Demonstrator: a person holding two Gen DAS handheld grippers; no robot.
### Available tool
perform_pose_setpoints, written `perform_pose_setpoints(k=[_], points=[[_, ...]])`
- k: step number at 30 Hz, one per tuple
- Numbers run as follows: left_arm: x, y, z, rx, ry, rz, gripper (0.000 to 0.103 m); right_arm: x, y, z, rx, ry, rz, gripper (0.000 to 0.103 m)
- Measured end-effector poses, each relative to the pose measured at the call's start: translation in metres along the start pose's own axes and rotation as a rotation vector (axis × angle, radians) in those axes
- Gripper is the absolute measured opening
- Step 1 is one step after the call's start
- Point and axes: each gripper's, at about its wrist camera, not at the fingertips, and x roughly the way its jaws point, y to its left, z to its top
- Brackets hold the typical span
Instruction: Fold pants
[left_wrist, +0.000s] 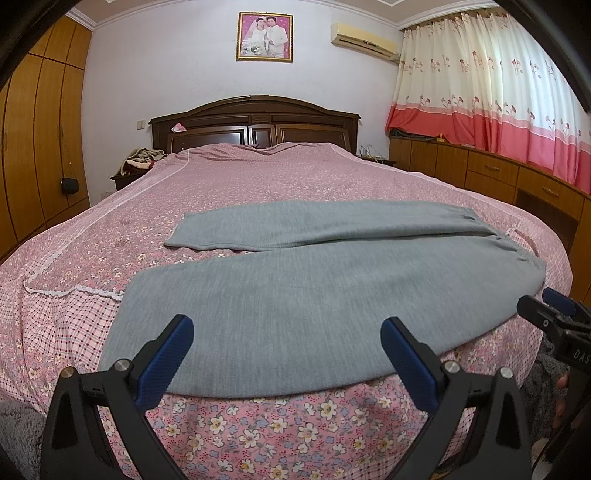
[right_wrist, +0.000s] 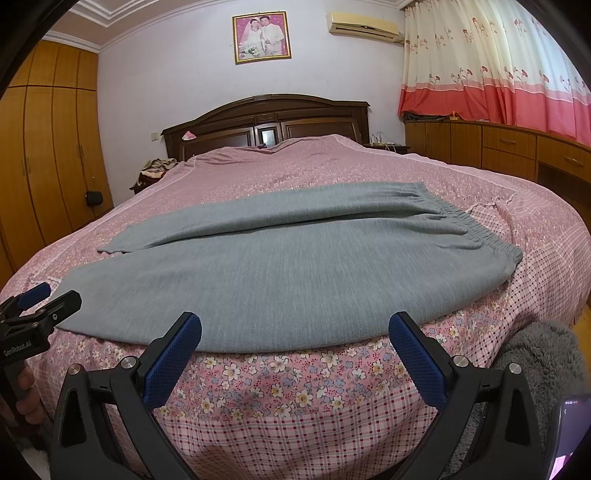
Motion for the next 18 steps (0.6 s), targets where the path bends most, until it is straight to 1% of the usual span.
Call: perform_pose_setpoints(k=[18], points=[[-0.0012,-0.0019,0.0014,0.004,0.0,0.0,0.103,0.0011,-0.0028,-0.0007,0.006,0.007,0.002,0.103]])
